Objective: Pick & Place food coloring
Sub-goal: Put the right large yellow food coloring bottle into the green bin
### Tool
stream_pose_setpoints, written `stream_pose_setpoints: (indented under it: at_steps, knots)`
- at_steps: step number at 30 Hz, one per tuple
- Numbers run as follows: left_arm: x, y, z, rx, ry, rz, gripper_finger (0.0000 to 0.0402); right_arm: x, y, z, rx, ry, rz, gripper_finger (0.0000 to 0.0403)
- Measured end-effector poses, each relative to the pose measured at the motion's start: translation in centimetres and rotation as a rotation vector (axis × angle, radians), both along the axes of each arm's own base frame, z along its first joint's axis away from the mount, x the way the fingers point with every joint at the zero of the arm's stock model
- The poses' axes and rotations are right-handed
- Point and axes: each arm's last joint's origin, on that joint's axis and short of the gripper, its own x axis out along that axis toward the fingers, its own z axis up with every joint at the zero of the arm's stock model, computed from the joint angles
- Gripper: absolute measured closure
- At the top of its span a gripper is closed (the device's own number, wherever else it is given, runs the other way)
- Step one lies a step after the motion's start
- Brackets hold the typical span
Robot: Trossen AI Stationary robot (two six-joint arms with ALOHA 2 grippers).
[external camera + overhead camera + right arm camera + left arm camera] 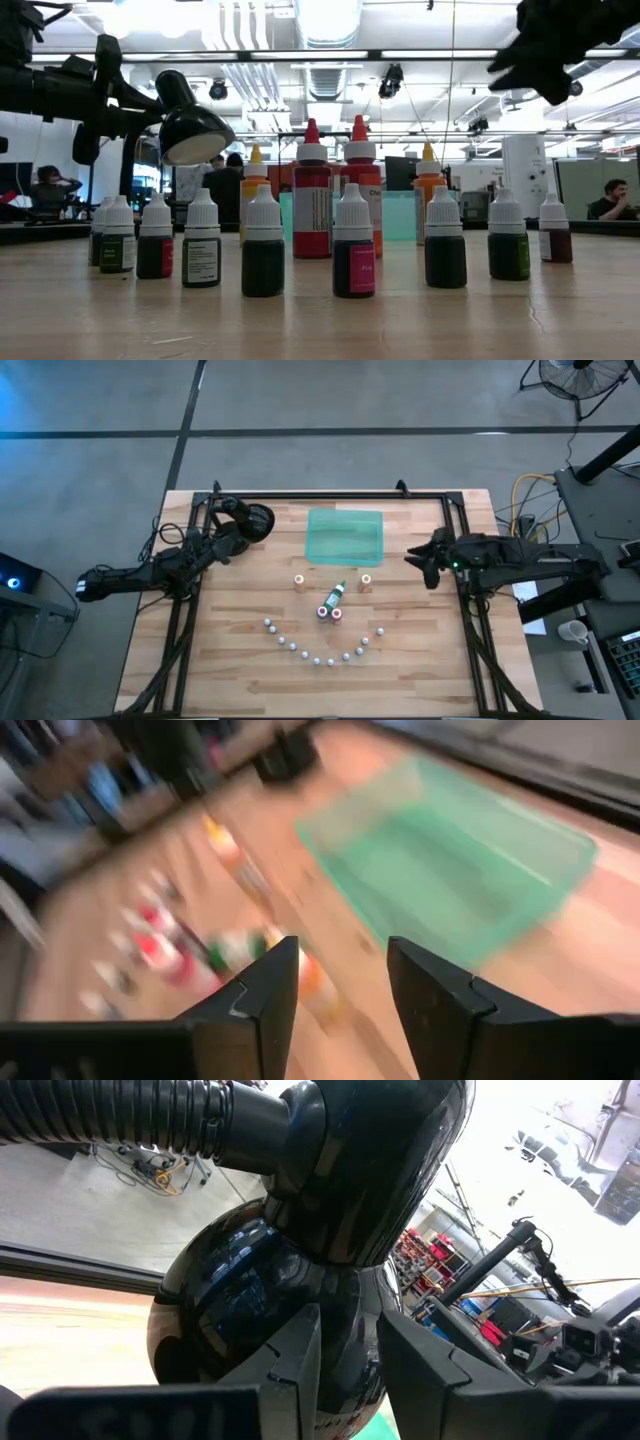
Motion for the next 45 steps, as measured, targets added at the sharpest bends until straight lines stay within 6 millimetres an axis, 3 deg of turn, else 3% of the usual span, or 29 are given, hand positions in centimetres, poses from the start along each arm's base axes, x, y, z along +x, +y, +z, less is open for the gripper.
stream_pose_setpoints:
  at_steps: [6,10,20,33,45]
  knots:
    - [0.0,0.0,0.0,0.0,0.0,0.0,0.0323,2.0,0.2,0.1,-0.103,0.201,0.152,0.023]
    - [0.0,0.0,0.0,0.0,0.0,0.0,0.0323,3.6,0.2,-0.1,-0.102,0.266,0.159,0.0211]
    - [0.0,0.0,0.0,0.0,0.0,0.0,0.0323,6.6,-0.3,-0.6,-0.09,0.336,-0.086,0.0198]
    - [0.0,0.0,0.0,0.0,0.0,0.0,0.0323,9.7,0.4,-4.2,0.072,0.538,0.077,0.0188]
    - [0.0,0.0,0.0,0.0,0.0,0.0,0.0323,13.6,0.4,-2.8,-0.199,0.661,0.37,0.0181]
